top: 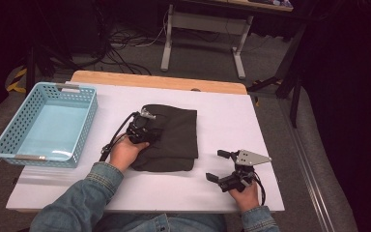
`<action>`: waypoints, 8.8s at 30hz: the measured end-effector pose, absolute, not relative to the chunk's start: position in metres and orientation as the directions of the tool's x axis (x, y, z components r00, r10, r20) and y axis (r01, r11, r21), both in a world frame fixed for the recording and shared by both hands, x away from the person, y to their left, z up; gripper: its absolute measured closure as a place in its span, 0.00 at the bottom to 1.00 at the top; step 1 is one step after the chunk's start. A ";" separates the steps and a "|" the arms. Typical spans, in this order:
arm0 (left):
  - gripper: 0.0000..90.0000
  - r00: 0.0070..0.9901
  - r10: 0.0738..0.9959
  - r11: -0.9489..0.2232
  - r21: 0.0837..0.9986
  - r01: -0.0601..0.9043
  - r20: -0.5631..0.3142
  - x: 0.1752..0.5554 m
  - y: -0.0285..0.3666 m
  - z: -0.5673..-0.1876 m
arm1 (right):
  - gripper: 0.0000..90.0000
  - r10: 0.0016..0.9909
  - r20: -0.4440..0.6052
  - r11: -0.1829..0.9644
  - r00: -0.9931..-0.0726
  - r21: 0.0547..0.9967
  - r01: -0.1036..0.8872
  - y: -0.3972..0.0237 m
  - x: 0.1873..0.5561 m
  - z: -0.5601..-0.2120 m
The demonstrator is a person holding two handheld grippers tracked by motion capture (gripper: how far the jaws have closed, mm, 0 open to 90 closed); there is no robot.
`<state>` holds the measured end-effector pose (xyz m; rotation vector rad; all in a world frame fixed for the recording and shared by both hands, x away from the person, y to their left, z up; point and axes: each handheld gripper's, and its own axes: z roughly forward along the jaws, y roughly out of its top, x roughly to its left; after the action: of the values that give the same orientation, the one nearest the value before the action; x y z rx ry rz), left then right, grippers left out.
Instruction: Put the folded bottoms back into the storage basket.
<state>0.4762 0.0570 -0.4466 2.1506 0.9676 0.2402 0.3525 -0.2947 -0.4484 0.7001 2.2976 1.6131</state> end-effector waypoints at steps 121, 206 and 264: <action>0.80 0.725 0.688 -0.301 0.895 0.328 -0.034 0.442 0.186 -0.253 | 0.00 0.525 0.072 0.264 -0.848 0.934 0.242 -0.296 0.352 -0.448; 0.80 0.627 0.779 -0.356 0.833 0.424 0.014 0.414 0.359 -0.268 | 0.00 0.513 0.080 0.279 -0.854 0.926 0.254 -0.293 0.353 -0.449; 0.77 0.521 0.850 -0.327 0.695 0.640 -0.080 0.476 0.391 -0.338 | 0.00 0.519 0.073 0.285 -0.852 0.924 0.253 -0.293 0.354 -0.450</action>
<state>0.4763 0.3907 -0.3379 2.0768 1.2071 0.3922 0.3537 -0.2928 -0.4498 0.7115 2.3130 1.5939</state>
